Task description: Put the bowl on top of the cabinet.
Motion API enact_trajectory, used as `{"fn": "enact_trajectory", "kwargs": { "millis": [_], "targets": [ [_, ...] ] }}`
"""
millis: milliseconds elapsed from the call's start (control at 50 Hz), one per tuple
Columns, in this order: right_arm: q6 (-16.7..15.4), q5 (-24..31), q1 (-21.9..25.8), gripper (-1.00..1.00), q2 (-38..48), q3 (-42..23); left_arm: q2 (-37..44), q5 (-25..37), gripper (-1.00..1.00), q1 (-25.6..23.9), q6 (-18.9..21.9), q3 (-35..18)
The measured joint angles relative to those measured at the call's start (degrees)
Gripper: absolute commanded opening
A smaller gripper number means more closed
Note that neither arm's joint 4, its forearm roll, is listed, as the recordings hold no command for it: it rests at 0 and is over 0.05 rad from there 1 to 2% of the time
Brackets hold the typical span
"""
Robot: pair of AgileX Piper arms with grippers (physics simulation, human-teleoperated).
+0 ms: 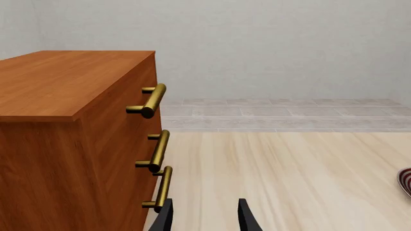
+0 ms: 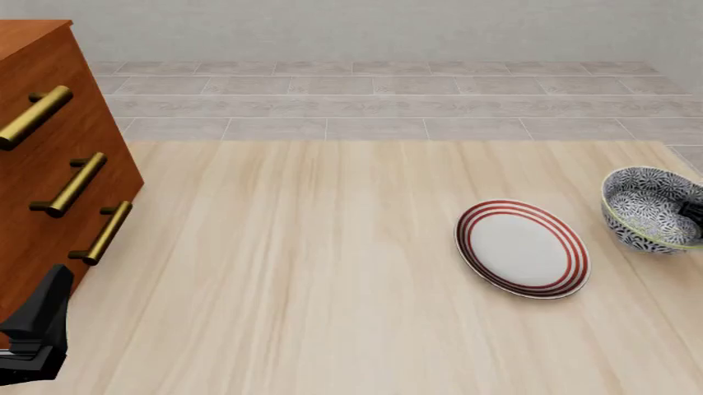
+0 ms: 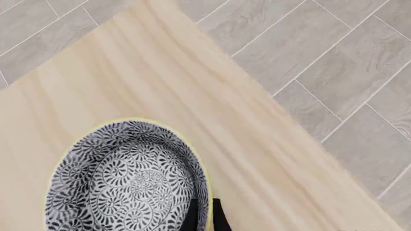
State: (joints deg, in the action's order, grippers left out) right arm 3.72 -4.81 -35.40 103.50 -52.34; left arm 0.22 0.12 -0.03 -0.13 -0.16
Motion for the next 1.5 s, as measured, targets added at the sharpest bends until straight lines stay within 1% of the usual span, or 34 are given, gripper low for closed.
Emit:
{"fn": "enact_trajectory", "kwargs": {
  "millis": [340, 800, 1160, 1380, 1460, 1500],
  "targets": [
    [0.7, 0.3, 0.7, -1.0, -1.9, 0.5, 0.0, 0.0, 1.0, 0.0, 0.0, 0.0],
    [4.6, 2.9, 3.6, -1.0, -13.0, 2.5, 0.0, 0.0, 1.0, 0.0, 0.0, 0.0],
    [6.8, 5.8, 7.5, -1.0, -23.2, 3.8, 0.0, 0.0, 1.0, 0.0, 0.0, 0.0],
    [8.1, 6.9, 10.9, -1.0, -29.8, 5.1, 0.0, 0.0, 1.0, 0.0, 0.0, 0.0],
    [8.4, 7.5, 12.4, -1.0, -32.6, 5.4, 0.0, 0.0, 1.0, 0.0, 0.0, 0.0],
    [7.9, 7.7, 13.3, -1.0, -34.1, 5.6, 0.0, 0.0, 1.0, 0.0, 0.0, 0.0]
  ]
}}
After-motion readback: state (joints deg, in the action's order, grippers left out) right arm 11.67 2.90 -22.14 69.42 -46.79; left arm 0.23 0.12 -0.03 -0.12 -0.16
